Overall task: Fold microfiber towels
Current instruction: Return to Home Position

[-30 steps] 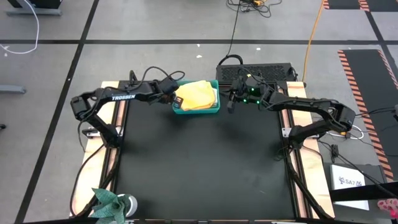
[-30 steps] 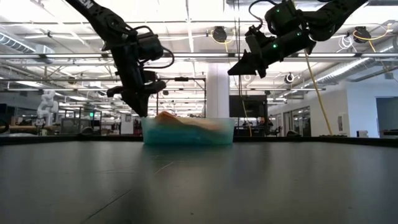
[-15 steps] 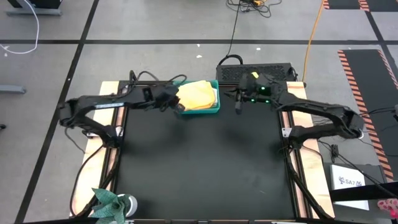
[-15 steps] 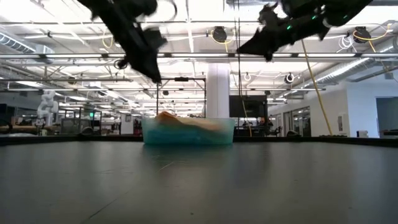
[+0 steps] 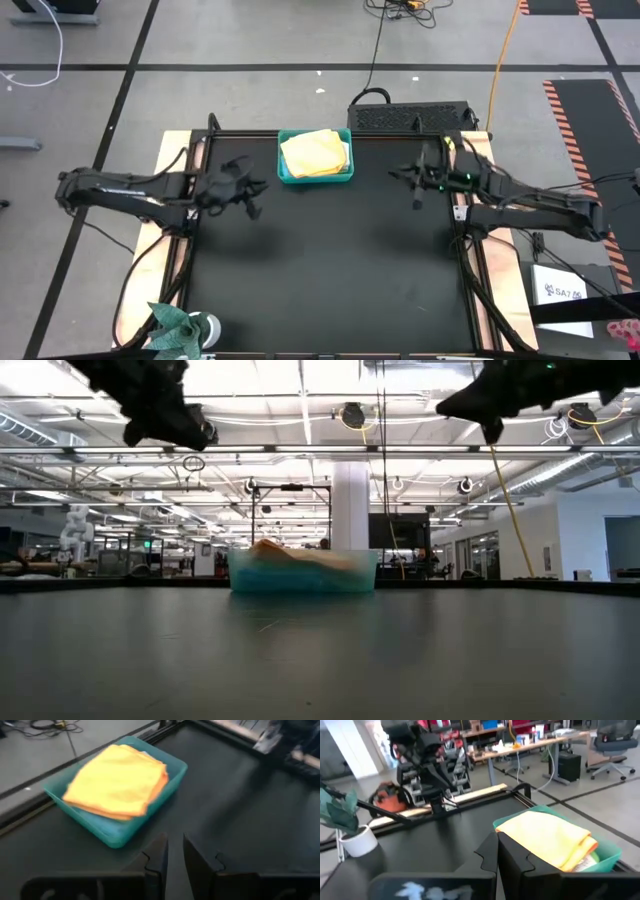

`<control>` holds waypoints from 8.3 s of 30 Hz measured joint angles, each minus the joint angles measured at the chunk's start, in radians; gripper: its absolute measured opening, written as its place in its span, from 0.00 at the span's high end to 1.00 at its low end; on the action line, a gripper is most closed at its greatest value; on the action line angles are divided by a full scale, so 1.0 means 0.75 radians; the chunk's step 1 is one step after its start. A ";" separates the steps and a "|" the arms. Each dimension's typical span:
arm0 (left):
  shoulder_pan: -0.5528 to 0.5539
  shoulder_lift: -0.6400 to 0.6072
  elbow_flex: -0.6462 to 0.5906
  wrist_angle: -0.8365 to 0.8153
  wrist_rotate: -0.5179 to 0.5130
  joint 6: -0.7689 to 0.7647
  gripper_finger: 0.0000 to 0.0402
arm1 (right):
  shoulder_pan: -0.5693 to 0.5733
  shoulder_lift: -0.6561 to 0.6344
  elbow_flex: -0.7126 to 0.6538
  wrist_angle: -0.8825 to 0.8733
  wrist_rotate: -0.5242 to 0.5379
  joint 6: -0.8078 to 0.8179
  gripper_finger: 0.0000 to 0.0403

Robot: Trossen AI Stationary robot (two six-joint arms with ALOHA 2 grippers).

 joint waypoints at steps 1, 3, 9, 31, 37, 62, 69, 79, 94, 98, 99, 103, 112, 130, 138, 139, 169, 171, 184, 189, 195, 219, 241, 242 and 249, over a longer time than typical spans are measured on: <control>-0.039 -0.024 -0.031 0.018 -0.027 -0.032 0.85 | 0.042 -0.028 -0.034 0.027 0.048 0.015 1.00; -0.112 -0.046 -0.058 0.045 -0.077 -0.081 0.87 | 0.119 -0.072 -0.088 0.048 0.128 0.029 1.00; -0.321 -0.048 -0.059 0.078 -0.203 -0.078 0.99 | 0.259 -0.147 -0.193 0.050 0.170 0.055 1.00; -0.410 -0.055 -0.556 0.929 -0.508 -0.064 0.99 | 0.242 -0.677 -0.563 0.181 -0.120 0.114 1.00; -0.225 -0.055 -0.796 1.408 -0.350 0.058 1.00 | 0.146 -0.672 -0.563 0.070 -0.122 0.106 1.00; -0.308 -0.838 -0.873 1.319 -0.451 0.730 1.00 | -0.221 -0.672 -0.537 0.217 -0.354 0.073 1.00; -0.464 -1.045 -0.667 0.569 -0.607 0.533 1.00 | -0.270 -0.672 -0.487 0.085 -0.464 0.044 1.00; -0.477 -1.188 -0.594 -0.016 -0.608 0.081 1.00 | -0.321 -0.673 -0.506 0.035 -0.458 0.023 1.00; -0.477 -1.189 -0.598 -0.071 -0.608 0.111 0.99 | -0.311 -0.669 -0.731 0.274 -0.307 0.213 1.00; -0.477 -1.189 -0.598 -0.133 -0.612 0.047 0.99 | -0.311 -0.664 -0.733 0.254 -0.275 0.214 1.00; -0.477 -1.189 -0.598 -0.147 -0.613 0.035 1.00 | -0.311 -0.665 -0.734 0.255 -0.260 0.214 1.00; -0.477 -1.189 -0.598 -0.164 -0.609 0.005 0.99 | -0.311 -0.665 -0.735 0.253 -0.245 0.214 1.00; -0.477 -1.189 -0.693 0.270 -0.301 0.201 0.99 | -0.312 -0.665 -0.736 0.257 -0.181 0.224 1.00; -0.400 -1.186 -0.977 0.678 -0.357 0.482 0.96 | -0.312 -0.665 -0.738 0.131 -0.177 0.161 1.00; -0.387 -1.186 -0.977 0.683 -0.382 0.516 0.94 | -0.312 -0.664 -0.739 0.097 -0.032 0.242 1.00; -0.387 -1.186 -0.977 0.683 -0.383 0.516 0.94 | -0.312 -0.664 -0.739 0.097 -0.035 0.229 1.00; -0.387 -1.185 -0.977 0.676 -0.364 0.512 0.94 | -0.310 -0.663 -0.739 0.086 -0.734 0.082 1.00; -0.387 -1.177 -0.976 0.675 -0.364 0.482 0.94 | -0.310 -0.663 -0.739 0.099 -0.833 0.042 1.00; -0.252 -0.875 -0.985 0.905 -0.236 0.459 0.94 | -0.308 -0.663 -0.739 0.157 -1.180 0.173 1.00; -0.247 -0.811 -0.985 1.058 -0.095 0.635 0.94 | -0.263 -0.663 -0.739 0.336 -0.995 0.120 1.00; -0.247 -0.804 -0.985 1.045 -0.114 0.659 0.94 | -0.250 -0.663 -0.739 0.379 -0.478 0.000 1.00; -0.247 -0.804 -0.985 1.045 -0.126 0.656 0.94 | -0.249 -0.580 -0.739 0.167 -0.359 0.008 1.00; -0.247 -0.804 -0.985 1.044 -0.127 0.661 0.94 | 0.172 -0.864 -0.740 0.181 -0.363 0.014 1.00; -0.247 -0.804 -0.985 1.044 -0.127 0.661 0.94 | 0.183 -0.864 -0.742 0.184 -0.363 0.014 1.00; -0.247 -0.804 -0.985 1.042 -0.127 0.656 0.94 | 0.211 -0.864 -0.744 0.183 -0.362 0.014 1.00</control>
